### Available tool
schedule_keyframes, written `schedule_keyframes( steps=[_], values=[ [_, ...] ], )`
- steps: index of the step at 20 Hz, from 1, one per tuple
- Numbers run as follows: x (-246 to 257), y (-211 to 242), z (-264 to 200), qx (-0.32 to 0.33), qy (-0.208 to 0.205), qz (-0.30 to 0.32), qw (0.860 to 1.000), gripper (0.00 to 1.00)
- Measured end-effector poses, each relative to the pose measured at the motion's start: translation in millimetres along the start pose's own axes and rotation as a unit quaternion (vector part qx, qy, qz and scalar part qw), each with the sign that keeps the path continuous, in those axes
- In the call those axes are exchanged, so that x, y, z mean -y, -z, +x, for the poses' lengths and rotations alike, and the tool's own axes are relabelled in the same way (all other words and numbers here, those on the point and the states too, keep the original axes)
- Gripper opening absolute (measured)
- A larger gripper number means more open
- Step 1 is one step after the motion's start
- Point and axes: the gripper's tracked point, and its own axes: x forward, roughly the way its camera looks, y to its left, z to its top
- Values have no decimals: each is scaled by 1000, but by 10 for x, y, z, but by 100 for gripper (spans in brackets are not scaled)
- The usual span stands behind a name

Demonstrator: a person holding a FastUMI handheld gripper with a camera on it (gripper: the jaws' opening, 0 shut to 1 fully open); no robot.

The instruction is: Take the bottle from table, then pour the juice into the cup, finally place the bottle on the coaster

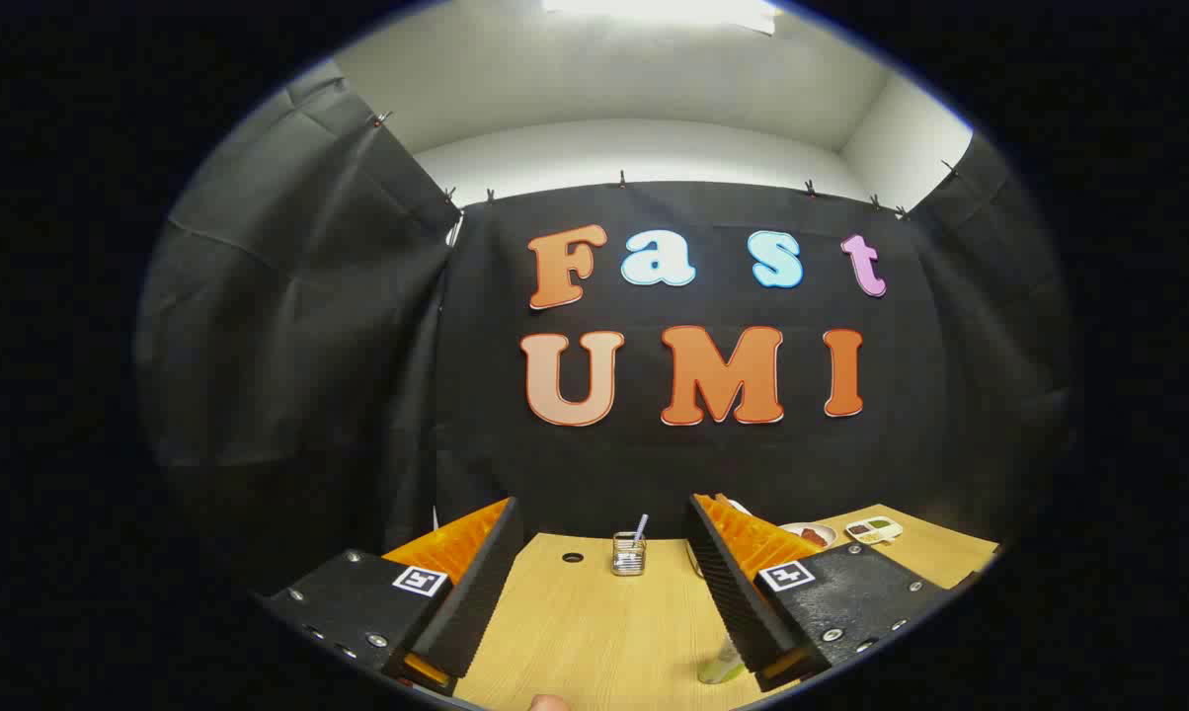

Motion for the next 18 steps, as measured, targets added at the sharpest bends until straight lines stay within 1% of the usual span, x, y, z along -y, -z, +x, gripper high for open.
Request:
schedule_keyframes(
  steps=[4, 10, 15, 18],
  values=[
    [159, 47, 0, -12, 26, -4, 1000, 99],
    [301, 171, 21, -27, 35, 14, 999, 99],
    [300, 118, 27, -22, 33, 15, 999, 98],
    [395, 167, 12, -27, 45, 13, 999, 99]
  ],
)
